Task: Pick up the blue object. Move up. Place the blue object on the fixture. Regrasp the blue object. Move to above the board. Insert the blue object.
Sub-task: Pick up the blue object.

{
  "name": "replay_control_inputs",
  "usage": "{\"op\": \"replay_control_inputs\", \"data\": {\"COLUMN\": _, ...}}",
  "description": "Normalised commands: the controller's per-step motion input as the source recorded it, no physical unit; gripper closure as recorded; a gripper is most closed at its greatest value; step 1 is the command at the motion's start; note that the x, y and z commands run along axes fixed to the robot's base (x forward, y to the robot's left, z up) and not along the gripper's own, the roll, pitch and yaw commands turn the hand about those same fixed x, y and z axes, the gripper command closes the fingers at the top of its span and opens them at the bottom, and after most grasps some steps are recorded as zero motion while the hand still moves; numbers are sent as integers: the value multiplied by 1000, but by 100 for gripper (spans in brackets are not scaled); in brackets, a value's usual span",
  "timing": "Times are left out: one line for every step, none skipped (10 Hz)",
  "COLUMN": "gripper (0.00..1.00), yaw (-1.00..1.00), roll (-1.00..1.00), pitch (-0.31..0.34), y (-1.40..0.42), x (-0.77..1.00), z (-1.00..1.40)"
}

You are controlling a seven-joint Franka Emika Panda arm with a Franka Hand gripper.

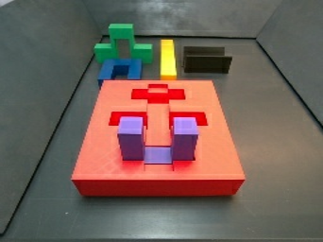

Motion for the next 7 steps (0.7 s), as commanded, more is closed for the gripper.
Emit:
{"op": "replay_control_inputs", "data": {"gripper": 0, "yaw": 0, "roll": -13, "pitch": -3, "y": 0, "x": 0, "z": -6}}
{"op": "replay_control_inputs", "data": {"gripper": 0, "yaw": 0, "roll": 50, "pitch": 24, "y": -220, "x": 9, "z": -180}}
{"op": "replay_control_inputs", "data": {"gripper": 0, "yaw": 0, "roll": 71, "pitch": -80, "y": -757, "x": 0, "z": -443}}
{"op": "replay_control_inputs", "data": {"gripper": 0, "yaw": 0, "roll": 133, "pitch": -57, "y": -1000, "x": 103, "z": -526}}
{"op": "replay_control_inputs", "data": {"gripper": 0, "yaw": 0, "roll": 117, "pitch": -146, "y": -1000, "x": 0, "z": -577}}
{"op": "replay_control_inputs", "data": {"gripper": 0, "yaw": 0, "roll": 39, "pitch": -249, "y": -963, "x": -371, "z": -709}}
{"op": "replay_control_inputs", "data": {"gripper": 0, "yaw": 0, "roll": 0, "pitch": -251, "y": -906, "x": -469, "z": -671}}
